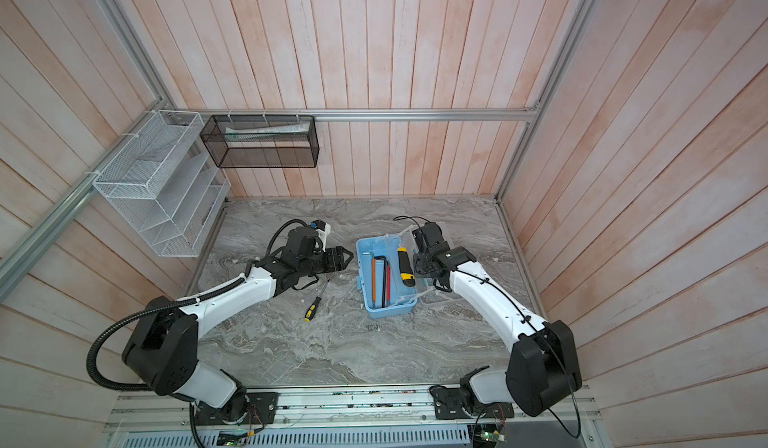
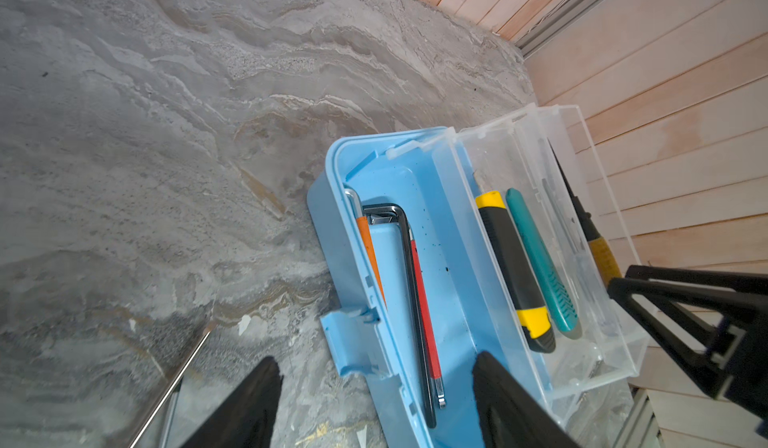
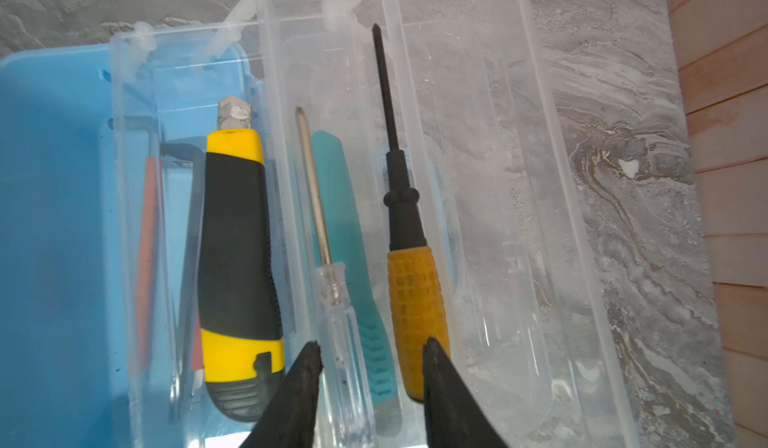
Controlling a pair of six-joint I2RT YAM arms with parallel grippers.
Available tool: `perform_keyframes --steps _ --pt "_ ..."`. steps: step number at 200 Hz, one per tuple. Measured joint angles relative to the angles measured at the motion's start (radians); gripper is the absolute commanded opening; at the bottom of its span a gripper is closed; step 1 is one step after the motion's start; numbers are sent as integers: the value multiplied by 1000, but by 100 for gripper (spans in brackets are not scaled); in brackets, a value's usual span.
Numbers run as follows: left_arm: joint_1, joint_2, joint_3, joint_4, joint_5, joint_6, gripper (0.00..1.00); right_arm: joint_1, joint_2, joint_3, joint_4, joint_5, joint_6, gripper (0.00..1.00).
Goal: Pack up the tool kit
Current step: 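Lower the screwdriver into the clear tray, open right gripper while left gripper nears box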
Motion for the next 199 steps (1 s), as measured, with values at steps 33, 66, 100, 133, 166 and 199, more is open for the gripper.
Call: perform_keyframes --steps 33,66,100,133,166,199 --pt "-23 104 87 -13 -35 14 71 2 -37 2 -10 -63 4 42" --pt "-62 191 192 -59 -104 41 62 2 -125 3 -6 -117 27 40" --pt "-98 276 302 -119 -192 71 56 2 -209 4 9 -134 49 39" --pt "-105 346 366 -181 -254 93 52 2 -236 3 37 -142 60 39" --pt "-105 381 374 -218 -286 108 45 2 -235 -9 63 -159 61 39" --pt "-106 409 384 -222 -298 123 38 2 -229 -31 91 -177 64 39"
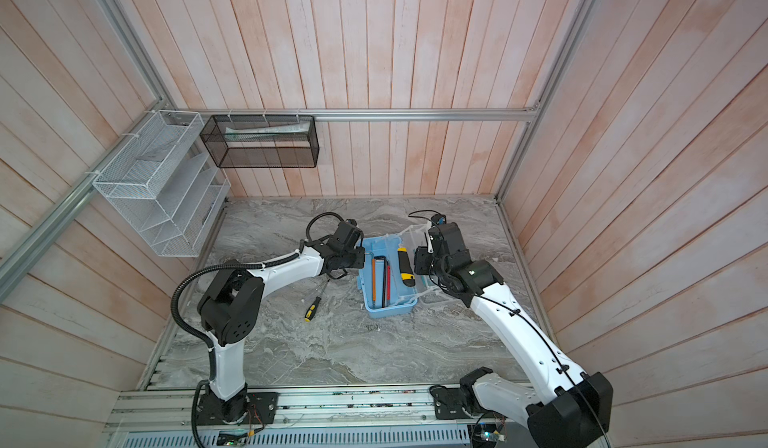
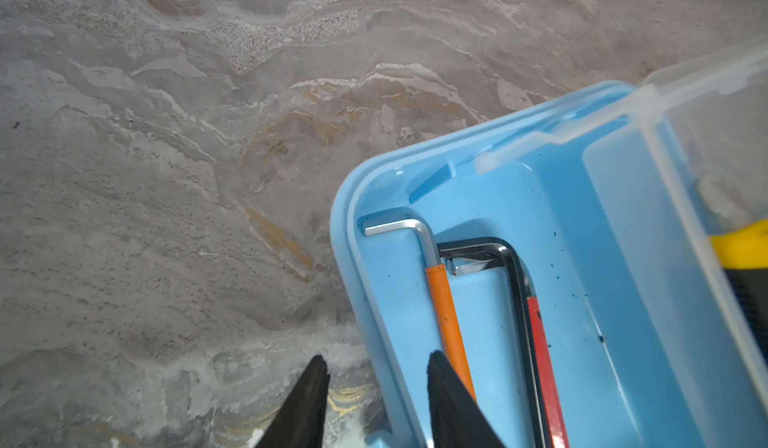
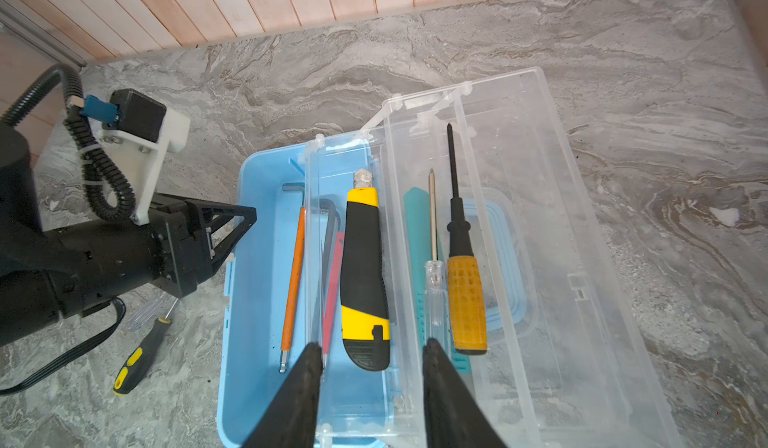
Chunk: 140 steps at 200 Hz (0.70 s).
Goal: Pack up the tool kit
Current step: 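Lower the screwdriver into the clear tray, open right gripper while left gripper nears box, then draw the right gripper back toward the screwdrivers while left gripper withdraws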
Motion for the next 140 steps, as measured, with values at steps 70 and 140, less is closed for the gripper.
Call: perform_keyframes --steps 70,140 --pt "-1 0 0 21 -43 22 34 0 2 -42 31 -17 21 39" --pt "100 -37 -66 47 -79 38 38 0 11 -44 43 -17 23 38"
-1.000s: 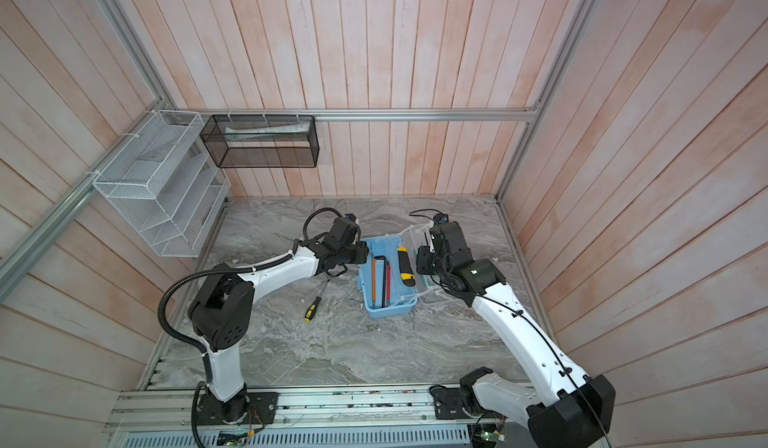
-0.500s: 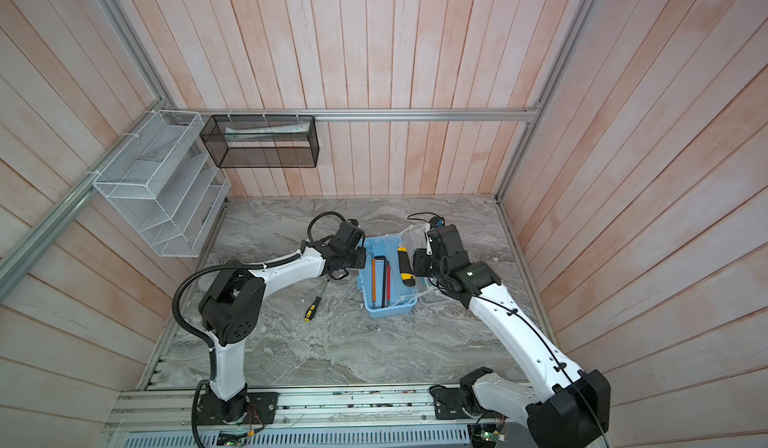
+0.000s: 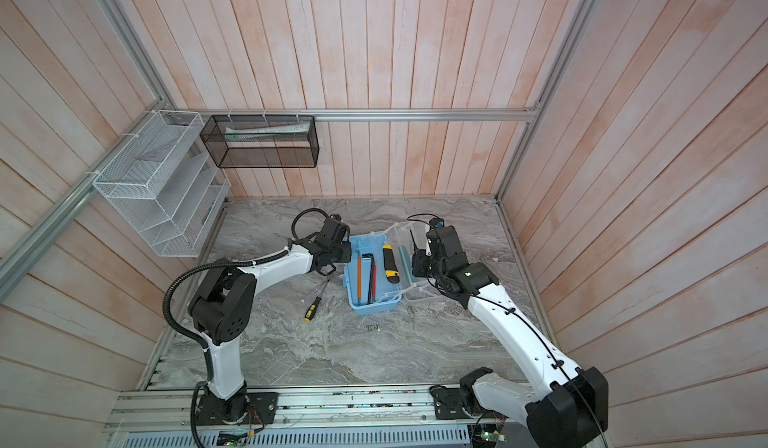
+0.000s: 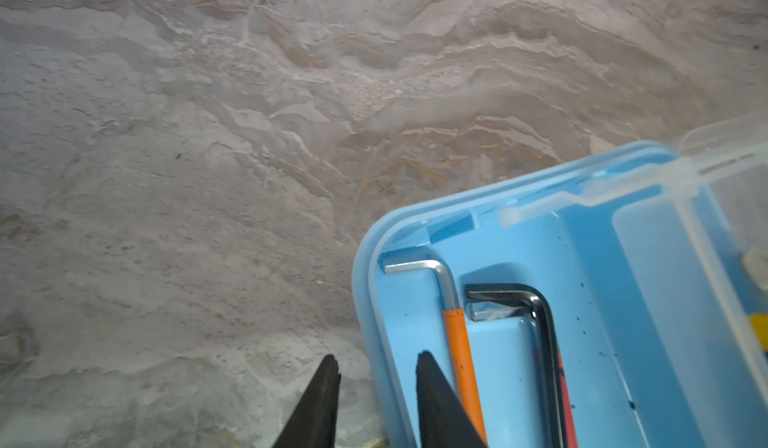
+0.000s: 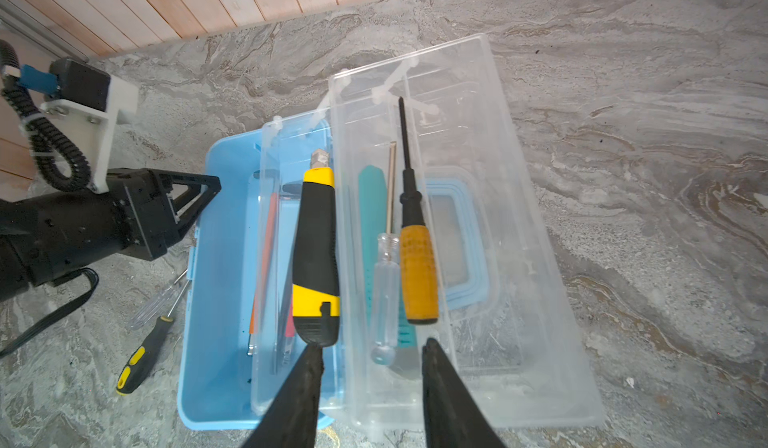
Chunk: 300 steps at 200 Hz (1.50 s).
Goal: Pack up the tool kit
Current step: 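Draw the right gripper back toward the screwdrivers while left gripper withdraws, then grasp the black-and-yellow screwdriver handle with the right gripper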
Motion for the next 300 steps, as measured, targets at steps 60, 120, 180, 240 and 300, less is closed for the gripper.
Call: perform_keyframes --steps 60,120,180,240,300 --pt "12 -71 -58 -9 -16 50 63 0 5 0 13 -19 8 39" --pt "11 -383 -206 -51 -6 64 66 56 9 5 27 -44 39 39" --pt "28 -768 -539 -171 42 -26 67 352 189 119 101 -6 143 38" --pt "288 -1098 -782 -163 251 -173 67 515 577 315 175 -52 212 39" --pt "450 -1193 -898 -113 463 -233 67 604 904 592 80 -122 229 49"
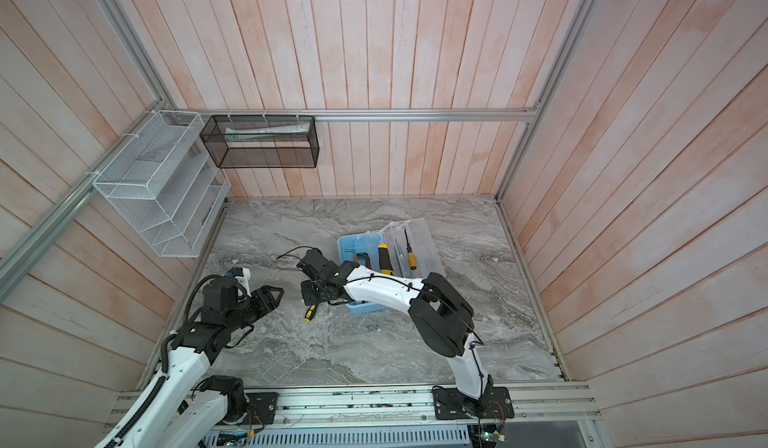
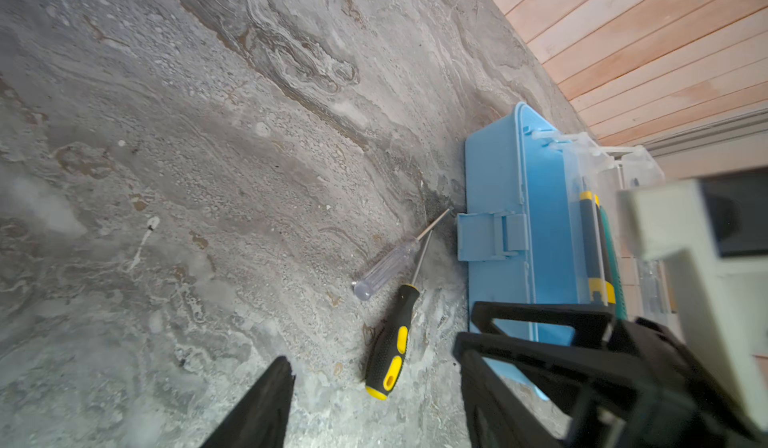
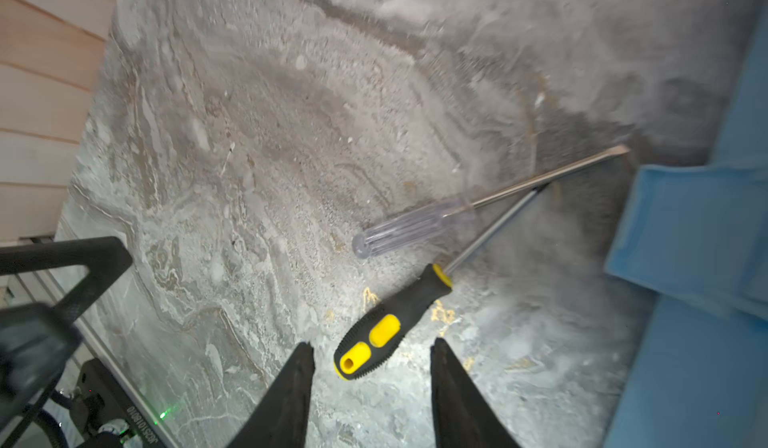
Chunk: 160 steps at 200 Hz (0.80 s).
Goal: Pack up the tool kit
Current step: 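Grasp the black-and-yellow screwdriver handle with the right gripper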
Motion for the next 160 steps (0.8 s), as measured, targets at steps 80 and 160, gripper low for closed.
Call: perform_keyframes --steps 80,160 --pt "8 0 -23 61 45 -2 67 8 82 92 -157 0 -13 53" --pt "13 14 -32 83 50 -2 67 8 184 158 -197 -1 -28 53"
